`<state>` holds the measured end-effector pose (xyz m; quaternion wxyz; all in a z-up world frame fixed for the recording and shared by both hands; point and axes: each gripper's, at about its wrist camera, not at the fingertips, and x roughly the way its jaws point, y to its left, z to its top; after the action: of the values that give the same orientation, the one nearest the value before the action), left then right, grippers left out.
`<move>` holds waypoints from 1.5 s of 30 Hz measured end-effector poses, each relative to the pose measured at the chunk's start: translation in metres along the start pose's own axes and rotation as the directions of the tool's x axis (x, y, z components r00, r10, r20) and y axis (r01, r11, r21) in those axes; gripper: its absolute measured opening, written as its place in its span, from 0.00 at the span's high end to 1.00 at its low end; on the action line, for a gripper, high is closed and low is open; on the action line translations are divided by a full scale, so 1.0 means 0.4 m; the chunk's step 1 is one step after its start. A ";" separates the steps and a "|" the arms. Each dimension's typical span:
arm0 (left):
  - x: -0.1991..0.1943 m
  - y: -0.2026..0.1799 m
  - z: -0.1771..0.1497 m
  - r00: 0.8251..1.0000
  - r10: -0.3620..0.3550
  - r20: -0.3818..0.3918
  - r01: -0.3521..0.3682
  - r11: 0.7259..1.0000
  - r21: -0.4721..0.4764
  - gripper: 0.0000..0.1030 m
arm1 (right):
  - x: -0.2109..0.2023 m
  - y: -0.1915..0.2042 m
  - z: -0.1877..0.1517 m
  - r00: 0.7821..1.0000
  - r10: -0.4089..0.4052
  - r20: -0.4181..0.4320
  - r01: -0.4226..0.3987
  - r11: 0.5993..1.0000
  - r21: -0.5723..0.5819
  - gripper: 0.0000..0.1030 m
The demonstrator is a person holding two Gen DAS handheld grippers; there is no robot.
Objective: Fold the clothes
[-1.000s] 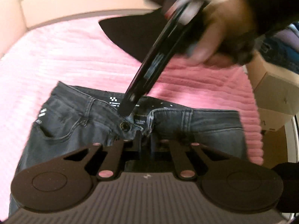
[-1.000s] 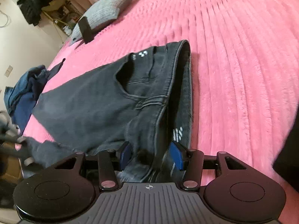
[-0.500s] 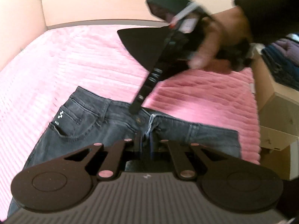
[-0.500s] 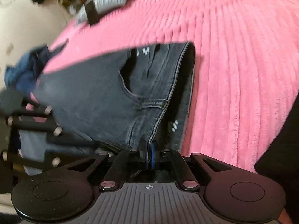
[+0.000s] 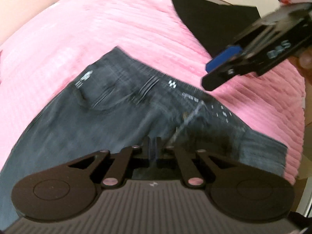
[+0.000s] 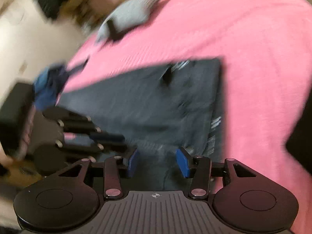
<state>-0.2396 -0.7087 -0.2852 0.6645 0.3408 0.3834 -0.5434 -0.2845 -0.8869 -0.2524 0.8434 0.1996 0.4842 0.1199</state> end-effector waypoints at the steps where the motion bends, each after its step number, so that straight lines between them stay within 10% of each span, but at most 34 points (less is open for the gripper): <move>1: -0.014 0.002 -0.023 1.000 0.004 -0.016 -0.004 1.000 -0.025 0.95 | 0.037 -0.004 -0.003 0.999 -0.029 -0.025 0.029 1.000 -0.006 0.54; 9: -0.159 0.011 -0.223 0.987 0.069 -0.146 -0.093 0.981 -0.167 0.92 | 0.053 0.065 0.017 0.989 -0.105 -0.103 0.092 0.988 -0.128 0.51; 11: -0.221 0.023 -0.259 0.980 0.106 -0.168 -0.143 0.964 -0.226 0.89 | 0.018 0.093 0.017 0.988 -0.104 -0.111 0.094 0.991 -0.098 0.30; 26: -0.668 0.121 -0.536 0.897 0.284 -0.340 -0.429 0.746 -0.509 0.31 | -0.129 0.464 -0.002 0.969 -0.208 -0.133 0.199 0.977 -0.080 0.23; 30: -0.780 0.178 -0.642 0.876 0.317 -0.364 -0.476 0.686 -0.549 0.20 | -0.159 0.575 -0.033 0.961 -0.256 -0.105 0.248 0.965 -0.087 0.02; 34: -0.894 0.220 -0.743 0.854 0.386 -0.350 -0.521 0.633 -0.573 0.11 | -0.170 0.667 -0.060 0.948 -0.303 -0.097 0.294 0.950 -0.101 0.00; 45: -0.996 0.227 -0.789 0.877 0.440 -0.193 -0.462 0.661 -0.592 0.10 | -0.199 0.776 -0.101 0.900 -0.415 -0.132 0.392 0.904 -0.169 0.00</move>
<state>-0.2400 -0.2343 -0.0808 0.8457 0.1953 0.4550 -0.1988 -0.3623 -0.6325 -0.0689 0.8186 0.0252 0.5737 -0.0085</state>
